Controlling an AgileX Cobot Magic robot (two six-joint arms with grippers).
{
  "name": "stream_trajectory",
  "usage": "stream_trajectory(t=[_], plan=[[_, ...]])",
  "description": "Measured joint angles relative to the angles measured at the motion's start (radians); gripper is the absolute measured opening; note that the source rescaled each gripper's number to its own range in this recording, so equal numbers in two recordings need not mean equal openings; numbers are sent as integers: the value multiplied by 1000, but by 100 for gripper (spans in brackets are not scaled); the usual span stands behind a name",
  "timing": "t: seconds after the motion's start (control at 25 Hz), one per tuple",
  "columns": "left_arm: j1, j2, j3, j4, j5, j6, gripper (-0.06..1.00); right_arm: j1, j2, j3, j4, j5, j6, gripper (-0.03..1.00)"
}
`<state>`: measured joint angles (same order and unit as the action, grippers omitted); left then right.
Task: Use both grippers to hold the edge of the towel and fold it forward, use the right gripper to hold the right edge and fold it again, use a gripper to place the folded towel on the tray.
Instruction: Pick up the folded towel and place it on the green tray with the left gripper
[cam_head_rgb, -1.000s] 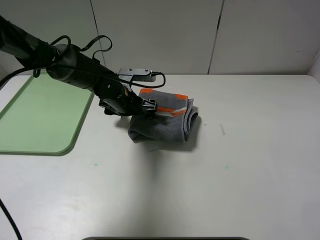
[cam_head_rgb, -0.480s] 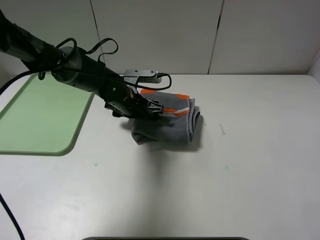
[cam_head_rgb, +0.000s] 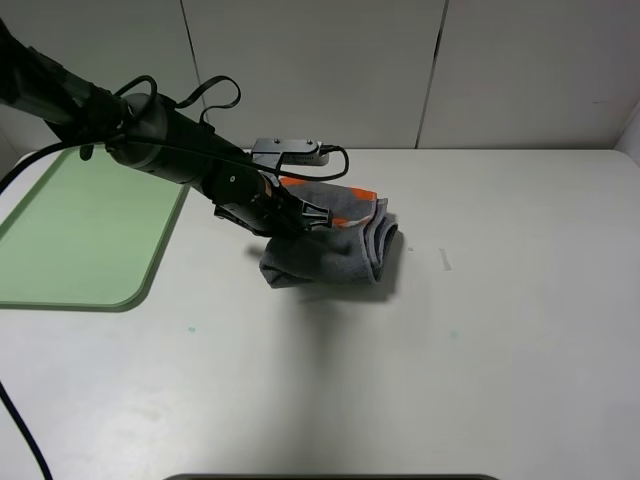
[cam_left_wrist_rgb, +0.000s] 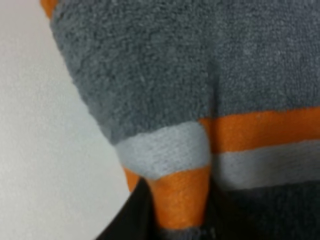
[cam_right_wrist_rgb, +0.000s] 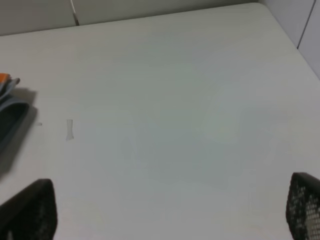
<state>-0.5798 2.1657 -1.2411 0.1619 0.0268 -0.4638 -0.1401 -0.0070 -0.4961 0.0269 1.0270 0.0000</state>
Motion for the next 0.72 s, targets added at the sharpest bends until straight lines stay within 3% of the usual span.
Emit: stream_trajectory(t=[0.28, 0.72], plan=[[0, -4, -3, 1, 17, 6, 15, 0, 0, 0, 1, 0, 0, 100], [51, -132, -3, 78, 243, 57, 15, 0, 0, 0, 1, 0, 0, 100]])
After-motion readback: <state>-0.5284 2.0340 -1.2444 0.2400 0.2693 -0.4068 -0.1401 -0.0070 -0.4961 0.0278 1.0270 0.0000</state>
